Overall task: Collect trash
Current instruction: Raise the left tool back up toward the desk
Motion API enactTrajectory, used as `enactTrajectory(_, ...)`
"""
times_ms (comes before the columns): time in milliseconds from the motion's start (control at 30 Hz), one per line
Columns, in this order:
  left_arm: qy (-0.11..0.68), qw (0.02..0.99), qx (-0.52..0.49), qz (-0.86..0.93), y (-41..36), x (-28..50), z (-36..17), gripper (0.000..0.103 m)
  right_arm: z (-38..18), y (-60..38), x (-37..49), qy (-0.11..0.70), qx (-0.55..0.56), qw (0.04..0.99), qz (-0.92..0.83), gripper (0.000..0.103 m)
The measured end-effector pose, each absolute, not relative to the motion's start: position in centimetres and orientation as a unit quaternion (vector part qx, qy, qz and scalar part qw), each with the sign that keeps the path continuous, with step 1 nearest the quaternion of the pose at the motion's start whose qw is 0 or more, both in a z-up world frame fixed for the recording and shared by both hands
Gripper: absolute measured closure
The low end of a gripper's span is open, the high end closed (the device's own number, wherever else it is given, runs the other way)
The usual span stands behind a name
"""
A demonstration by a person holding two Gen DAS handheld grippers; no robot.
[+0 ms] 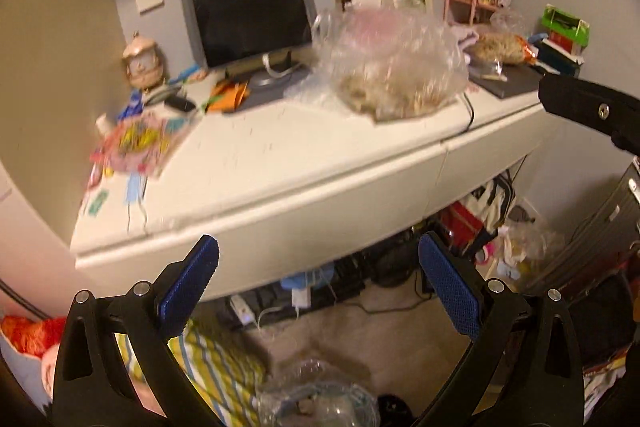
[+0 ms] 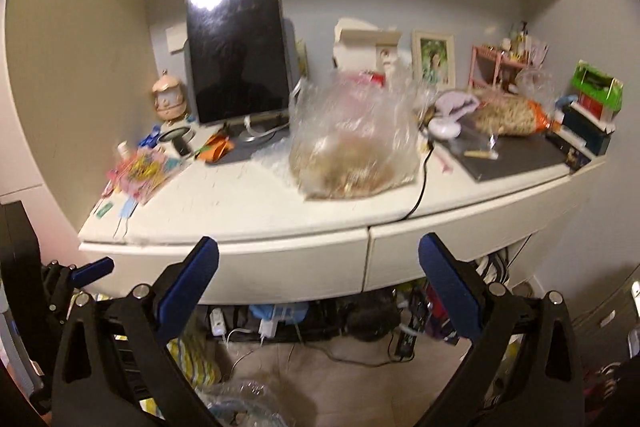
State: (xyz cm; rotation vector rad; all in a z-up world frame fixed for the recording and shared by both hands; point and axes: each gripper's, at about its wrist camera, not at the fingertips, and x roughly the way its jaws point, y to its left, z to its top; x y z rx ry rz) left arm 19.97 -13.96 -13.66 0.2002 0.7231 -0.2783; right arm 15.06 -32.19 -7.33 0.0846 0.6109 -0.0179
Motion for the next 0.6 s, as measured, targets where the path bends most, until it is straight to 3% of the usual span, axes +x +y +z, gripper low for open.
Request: enactTrajectory(600,0.338,0.919,0.113,-0.167,-20.6,29.6,-11.0,0.006,-6.0,-37.2,25.2,0.306,0.057,0.949,-0.04,0.006)
